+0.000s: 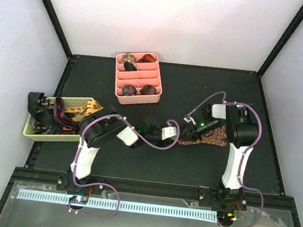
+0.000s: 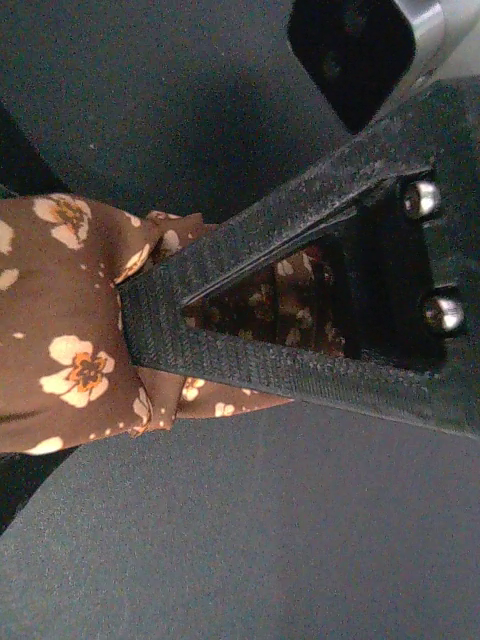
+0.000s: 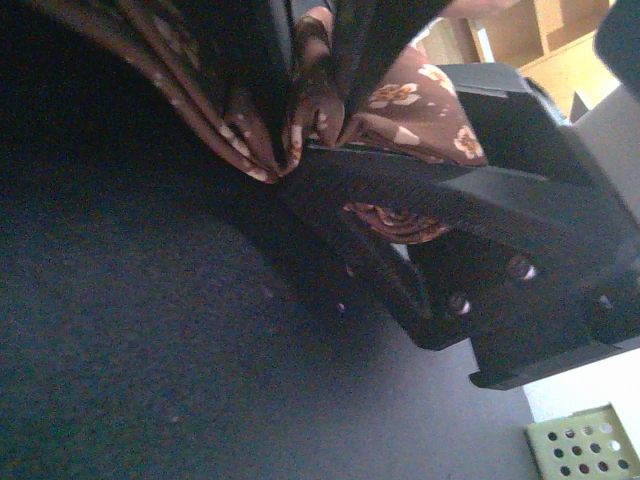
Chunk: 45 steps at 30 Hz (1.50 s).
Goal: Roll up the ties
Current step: Roll the tie at the center of the board.
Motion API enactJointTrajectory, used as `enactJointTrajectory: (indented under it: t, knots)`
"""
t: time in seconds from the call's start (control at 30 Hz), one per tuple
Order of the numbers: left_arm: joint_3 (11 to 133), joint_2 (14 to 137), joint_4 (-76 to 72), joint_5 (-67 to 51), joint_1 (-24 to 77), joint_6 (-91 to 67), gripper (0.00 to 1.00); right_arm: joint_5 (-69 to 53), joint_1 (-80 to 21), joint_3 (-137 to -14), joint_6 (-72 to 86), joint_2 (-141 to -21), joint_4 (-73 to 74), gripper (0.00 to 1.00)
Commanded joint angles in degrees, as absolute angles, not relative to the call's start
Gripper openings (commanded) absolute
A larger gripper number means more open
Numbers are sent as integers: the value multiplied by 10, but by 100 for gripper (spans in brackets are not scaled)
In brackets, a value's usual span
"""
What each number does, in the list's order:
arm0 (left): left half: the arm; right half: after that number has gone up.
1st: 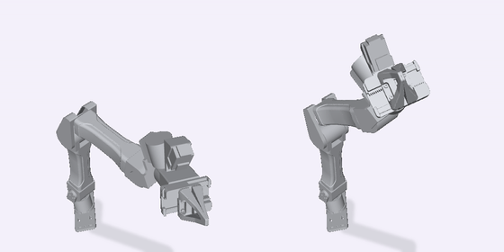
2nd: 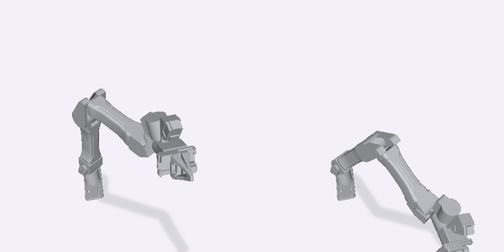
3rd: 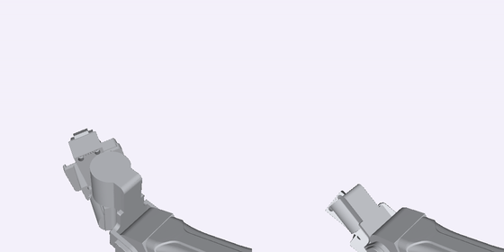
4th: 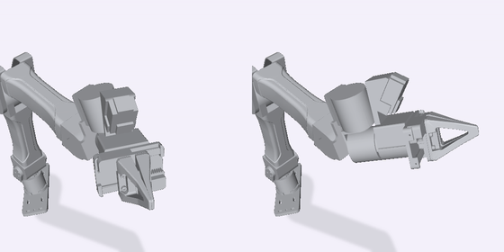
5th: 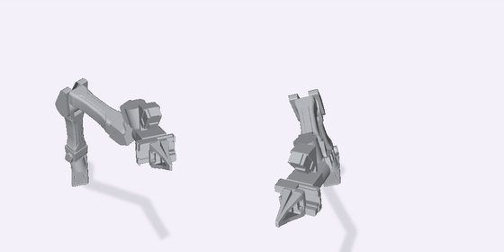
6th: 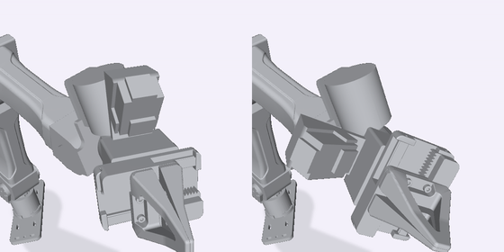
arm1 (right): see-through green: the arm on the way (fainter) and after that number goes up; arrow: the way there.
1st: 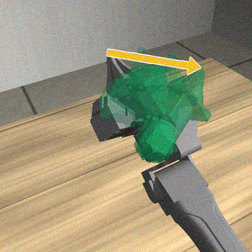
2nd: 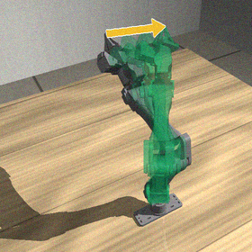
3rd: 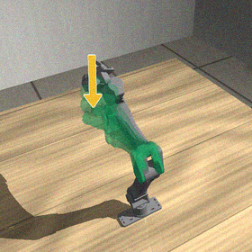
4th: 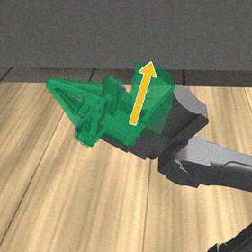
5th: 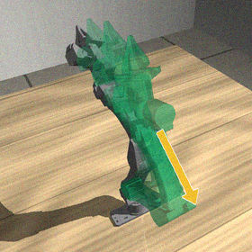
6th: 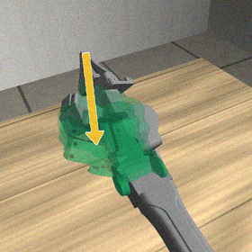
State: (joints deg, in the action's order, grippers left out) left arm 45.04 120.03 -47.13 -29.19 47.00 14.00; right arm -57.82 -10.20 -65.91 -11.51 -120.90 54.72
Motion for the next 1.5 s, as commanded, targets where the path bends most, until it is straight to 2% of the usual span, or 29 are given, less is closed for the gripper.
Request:
enactJointTrajectory:
  t: [0.0,0.1,0.2,0.33,0.47,0.6,0.77,0.97,1.33,1.47]
  knots:
    - [468,1172,-239,-228,476,185,27,-467,-105,-655,-124,-1198,523,17]
    - [447,1148,-186,-208,473,216,26,-467,-101,-679,-156,-1169,563,27]
    - [443,1132,-140,-205,468,231,26,-466,-80,-705,-197,-1136,620,33]
    - [451,1134,-114,-208,468,243,25,-418,-27,-716,-242,-1104,678,37]
    - [463,1140,-106,-207,468,242,24,-309,50,-742,-278,-1086,716,38]
    - [467,1142,-108,-206,468,242,24,-179,96,-744,-304,-1056,708,39]
    - [465,1146,-110,-205,468,238,24,-113,111,-704,-325,-1018,655,42]
    - [461,1145,-112,-199,468,238,25,-73,74,-657,-301,-1012,594,42]
    - [457,1147,-121,-192,468,229,25,-13,25,-527,-305,-930,497,40]
    - [457,1149,-121,-192,468,231,25,-9,11,-507,-300,-931,468,32]
